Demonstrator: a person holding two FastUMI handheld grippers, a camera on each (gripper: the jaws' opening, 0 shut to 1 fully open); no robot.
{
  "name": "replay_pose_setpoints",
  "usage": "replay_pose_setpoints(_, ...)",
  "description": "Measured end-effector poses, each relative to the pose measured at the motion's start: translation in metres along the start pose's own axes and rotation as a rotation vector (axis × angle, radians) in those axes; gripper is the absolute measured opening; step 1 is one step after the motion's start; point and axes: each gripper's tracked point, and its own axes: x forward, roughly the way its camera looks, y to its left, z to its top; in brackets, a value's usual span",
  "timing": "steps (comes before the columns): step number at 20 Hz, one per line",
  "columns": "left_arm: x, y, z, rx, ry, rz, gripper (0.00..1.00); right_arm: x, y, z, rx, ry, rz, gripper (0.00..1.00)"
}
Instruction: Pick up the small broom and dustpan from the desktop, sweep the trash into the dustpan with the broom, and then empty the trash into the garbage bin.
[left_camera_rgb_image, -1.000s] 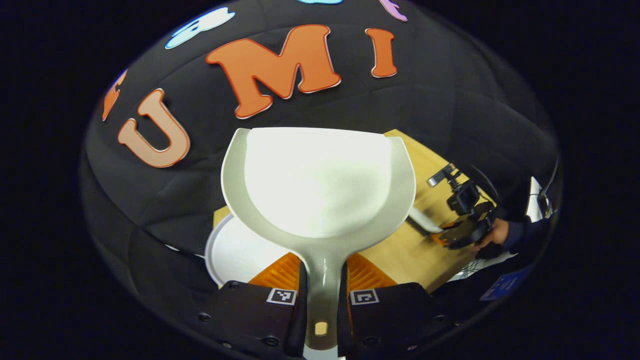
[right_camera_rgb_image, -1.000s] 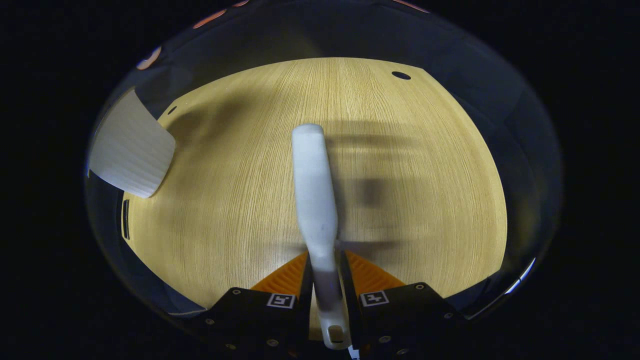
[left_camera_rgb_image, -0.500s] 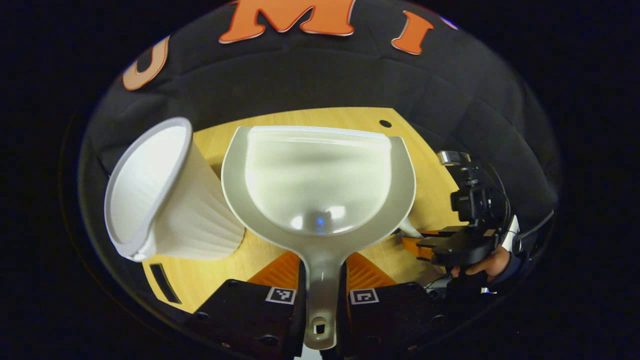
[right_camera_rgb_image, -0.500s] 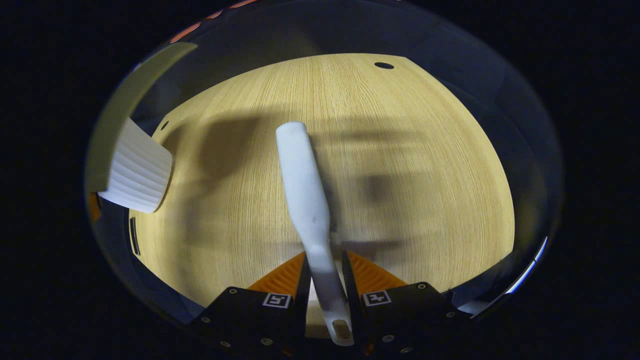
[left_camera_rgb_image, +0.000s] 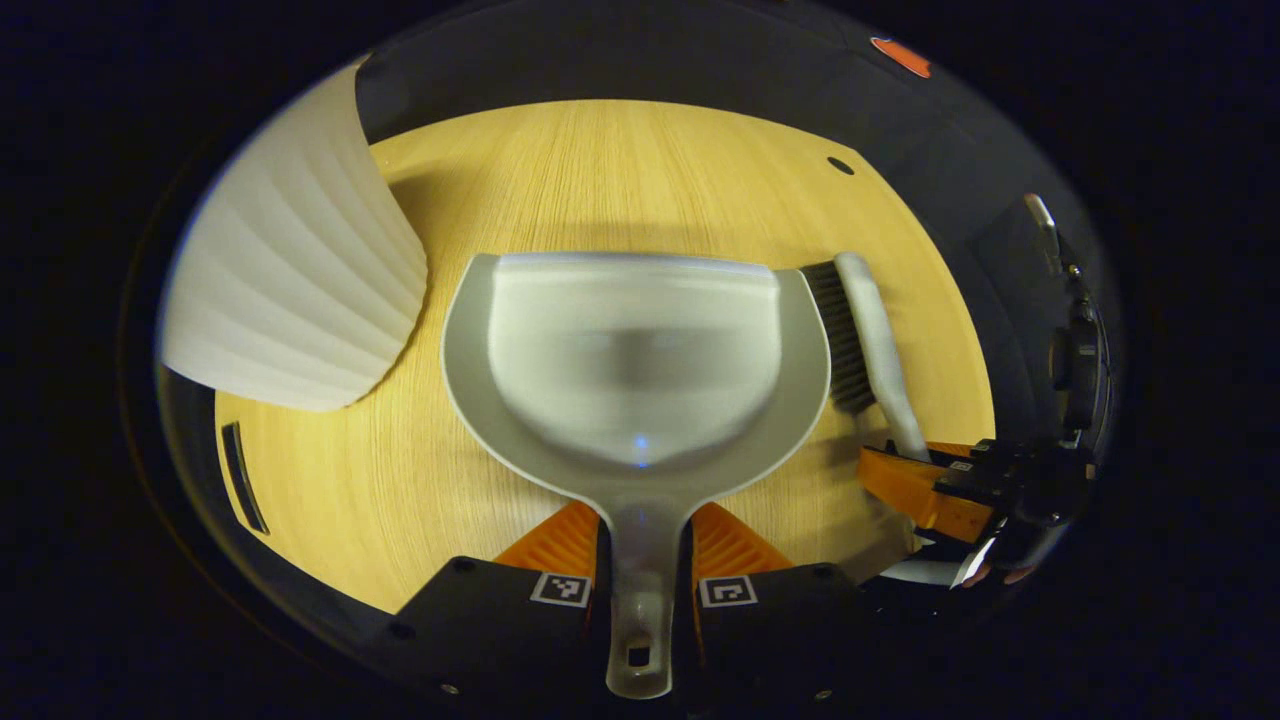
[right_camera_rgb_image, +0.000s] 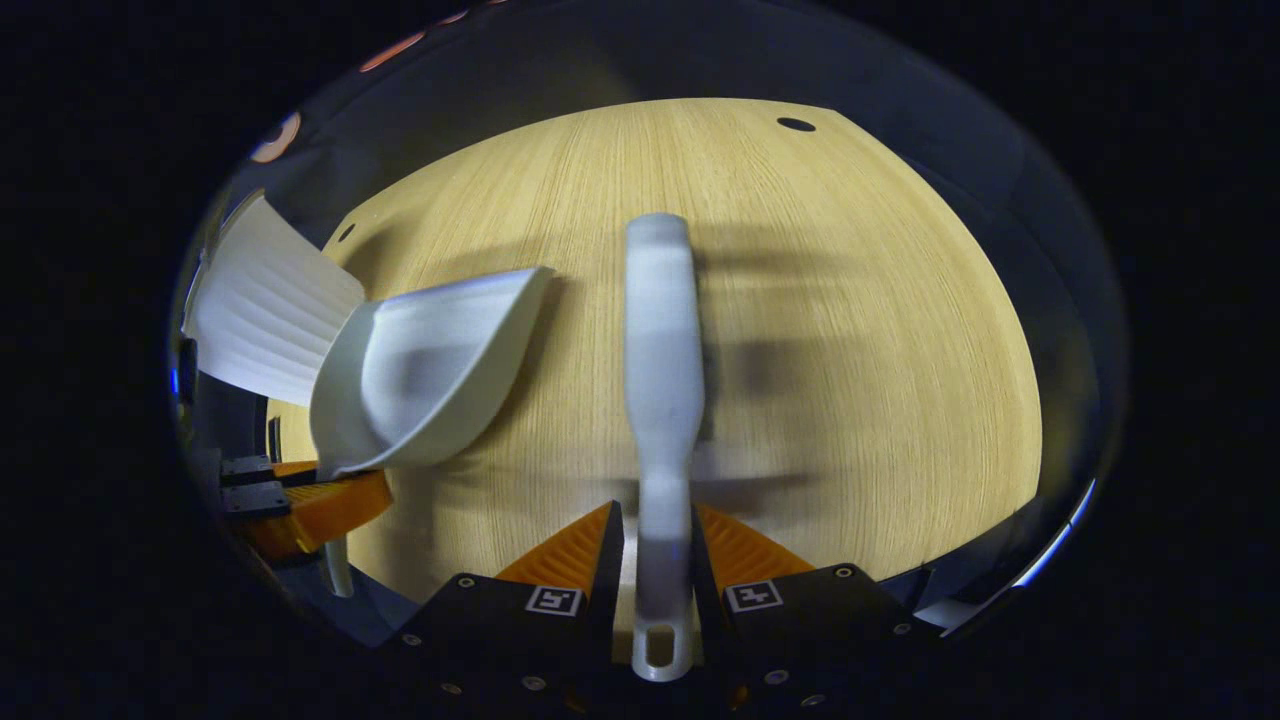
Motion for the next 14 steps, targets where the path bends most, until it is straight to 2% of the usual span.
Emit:
replay_pose_setpoints(4, 0.015, -0.003, 0.007, -0.020, 0.009, 0.040, 0.25, -0.002, -0.002, 0.000, -0.011, -0.002, -0.015, 0.38)
replay_pose_setpoints(7, 0.025, -0.010, 0.021, -0.022, 0.003, 0.042, 0.26, -0.002, -0.001, 0.000, -0.013, -0.003, -0.019, 0.38)
replay_pose_setpoints(12, 0.035, -0.018, 0.051, -0.026, -0.006, 0.041, 0.35, -0.007, 0.000, 0.005, -0.019, -0.034, -0.008, 0.39)
replay_pose_setpoints(14, 0.036, -0.024, 0.068, -0.001, -0.025, 0.028, 0.45, -0.011, 0.000, 0.006, -0.025, -0.058, -0.008, 0.44)
